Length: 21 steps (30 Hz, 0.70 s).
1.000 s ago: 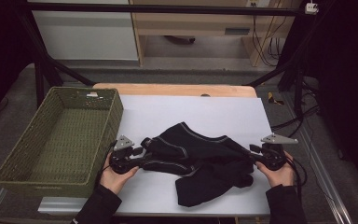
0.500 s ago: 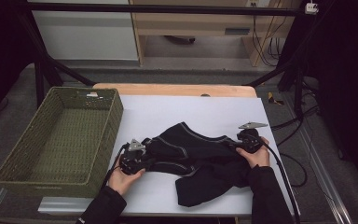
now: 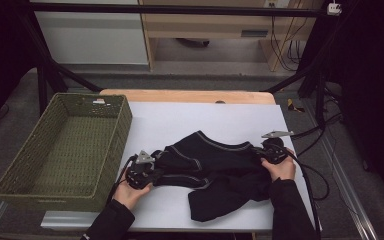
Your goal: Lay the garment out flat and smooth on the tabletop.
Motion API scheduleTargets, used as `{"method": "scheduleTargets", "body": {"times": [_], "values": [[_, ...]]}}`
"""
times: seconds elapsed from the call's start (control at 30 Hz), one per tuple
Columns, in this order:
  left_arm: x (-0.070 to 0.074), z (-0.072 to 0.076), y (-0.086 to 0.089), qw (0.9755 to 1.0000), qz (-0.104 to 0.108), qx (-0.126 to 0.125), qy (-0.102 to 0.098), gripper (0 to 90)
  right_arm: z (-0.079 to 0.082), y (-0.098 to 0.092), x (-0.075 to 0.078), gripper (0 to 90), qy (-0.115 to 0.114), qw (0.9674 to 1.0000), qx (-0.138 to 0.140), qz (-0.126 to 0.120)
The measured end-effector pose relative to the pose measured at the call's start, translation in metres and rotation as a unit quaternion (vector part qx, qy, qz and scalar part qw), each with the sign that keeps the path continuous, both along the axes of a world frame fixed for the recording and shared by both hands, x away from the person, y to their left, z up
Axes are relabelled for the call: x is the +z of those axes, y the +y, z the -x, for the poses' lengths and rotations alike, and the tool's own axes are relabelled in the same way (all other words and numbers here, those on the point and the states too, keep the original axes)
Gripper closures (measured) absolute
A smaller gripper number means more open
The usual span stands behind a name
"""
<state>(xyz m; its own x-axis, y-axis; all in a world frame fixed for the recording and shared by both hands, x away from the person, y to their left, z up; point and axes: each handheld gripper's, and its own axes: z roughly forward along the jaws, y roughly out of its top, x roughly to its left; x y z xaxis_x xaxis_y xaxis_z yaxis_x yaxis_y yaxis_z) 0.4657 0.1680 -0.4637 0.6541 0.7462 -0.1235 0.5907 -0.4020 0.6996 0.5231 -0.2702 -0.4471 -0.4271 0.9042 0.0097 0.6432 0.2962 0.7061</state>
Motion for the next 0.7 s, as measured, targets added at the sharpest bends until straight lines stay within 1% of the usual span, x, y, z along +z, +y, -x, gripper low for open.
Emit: {"method": "scheduleTargets", "body": {"times": [0.07,0.13,0.17,0.2,0.27,0.3,0.33,0.37,0.43,0.47,0.53,0.6,0.7], "values": [[0.001,0.001,0.002,1.0000,-0.001,0.001,-0.002,84.3,0.009,-0.007,0.011,85.0,-0.013,0.9996,-0.009,0.021],[0.003,0.003,0.003,1.0000,-0.003,0.003,-0.007,84.3,0.016,-0.017,0.017,84.9,-0.019,0.9990,-0.020,0.035],[0.003,0.003,0.004,0.9999,-0.004,0.005,-0.009,84.3,0.019,-0.023,0.017,84.8,-0.014,0.9989,-0.025,0.037],[0.004,0.003,0.006,0.9999,-0.002,0.006,-0.009,84.3,0.021,-0.030,0.015,84.5,-0.003,0.9989,-0.028,0.037],[0.004,0.003,0.007,0.9999,0.002,0.008,-0.009,84.3,0.022,-0.041,0.006,82.7,0.028,0.9986,-0.029,0.035],[0.004,0.003,0.008,0.9999,0.003,0.012,-0.010,84.2,0.022,-0.044,0.001,80.5,0.035,0.9987,-0.027,0.028],[0.004,0.002,0.008,0.9999,0.005,0.012,-0.008,84.1,0.022,-0.047,-0.002,76.4,0.035,0.9990,-0.023,0.012],[0.002,0.001,0.008,0.9999,0.006,0.013,-0.007,84.0,0.021,-0.048,-0.004,70.2,0.023,0.9996,-0.018,-0.002],[0.000,0.001,0.008,0.9998,0.010,0.015,-0.005,83.7,0.020,-0.045,-0.005,54.6,-0.017,0.9996,-0.003,-0.022],[0.000,0.000,0.008,0.9998,0.012,0.016,-0.005,83.5,0.018,-0.042,-0.004,50.8,-0.029,0.9990,0.005,-0.032],[0.001,0.000,0.008,0.9997,0.016,0.017,-0.007,83.3,0.013,-0.031,-0.001,45.1,-0.049,0.9977,0.019,-0.043],[0.001,0.000,0.008,0.9996,0.018,0.018,-0.010,83.3,0.006,-0.018,0.003,42.6,-0.055,0.9969,0.033,-0.045],[0.001,0.000,0.008,0.9996,0.020,0.015,-0.011,83.4,-0.009,0.003,0.006,40.0,-0.053,0.9967,0.048,-0.039]]}}
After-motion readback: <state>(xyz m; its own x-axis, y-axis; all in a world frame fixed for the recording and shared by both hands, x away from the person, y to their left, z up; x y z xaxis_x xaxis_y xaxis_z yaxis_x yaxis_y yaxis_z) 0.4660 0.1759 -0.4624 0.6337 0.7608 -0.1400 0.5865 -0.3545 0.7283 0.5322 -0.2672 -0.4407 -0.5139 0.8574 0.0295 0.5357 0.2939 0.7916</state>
